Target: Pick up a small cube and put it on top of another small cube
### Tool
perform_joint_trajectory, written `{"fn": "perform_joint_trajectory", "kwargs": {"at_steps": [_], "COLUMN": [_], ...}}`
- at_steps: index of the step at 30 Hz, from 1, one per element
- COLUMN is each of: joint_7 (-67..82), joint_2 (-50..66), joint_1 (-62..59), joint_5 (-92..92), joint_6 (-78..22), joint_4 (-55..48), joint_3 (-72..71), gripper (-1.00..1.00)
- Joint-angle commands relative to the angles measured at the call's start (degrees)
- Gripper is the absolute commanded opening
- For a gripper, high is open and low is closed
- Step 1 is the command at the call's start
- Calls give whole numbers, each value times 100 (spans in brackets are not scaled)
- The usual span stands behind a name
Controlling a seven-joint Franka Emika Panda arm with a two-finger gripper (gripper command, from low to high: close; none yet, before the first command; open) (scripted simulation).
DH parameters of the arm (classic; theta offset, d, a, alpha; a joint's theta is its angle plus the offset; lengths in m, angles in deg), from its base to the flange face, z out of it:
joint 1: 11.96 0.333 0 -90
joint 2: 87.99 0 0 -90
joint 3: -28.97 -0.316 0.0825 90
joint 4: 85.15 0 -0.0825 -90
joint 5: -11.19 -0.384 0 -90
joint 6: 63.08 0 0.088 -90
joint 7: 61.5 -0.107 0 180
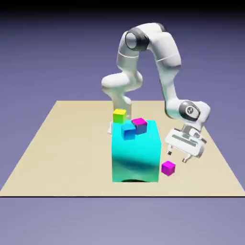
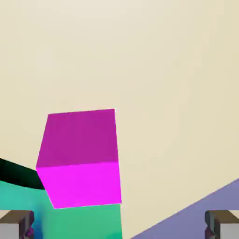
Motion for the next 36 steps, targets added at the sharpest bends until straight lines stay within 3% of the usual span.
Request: {"fn": "perform_joint_trajectory", "kwargs": {"at_steps": [1,5,6,19,36], "joint_7": [-134,-567,-567,-236,-517], "joint_2": [207,880,880,-536,-2609], "joint_1": [-34,-146,-146,-276,-1288], "joint_5": [212,899,899,-1933,-6042], "joint_6": [84,358,358,-309,-2220], "joint_4": [-73,-310,-310,-153,-293], "joint_3": [99,420,420,-124,-13], "gripper": [0,0,-100,-100,-100]}}
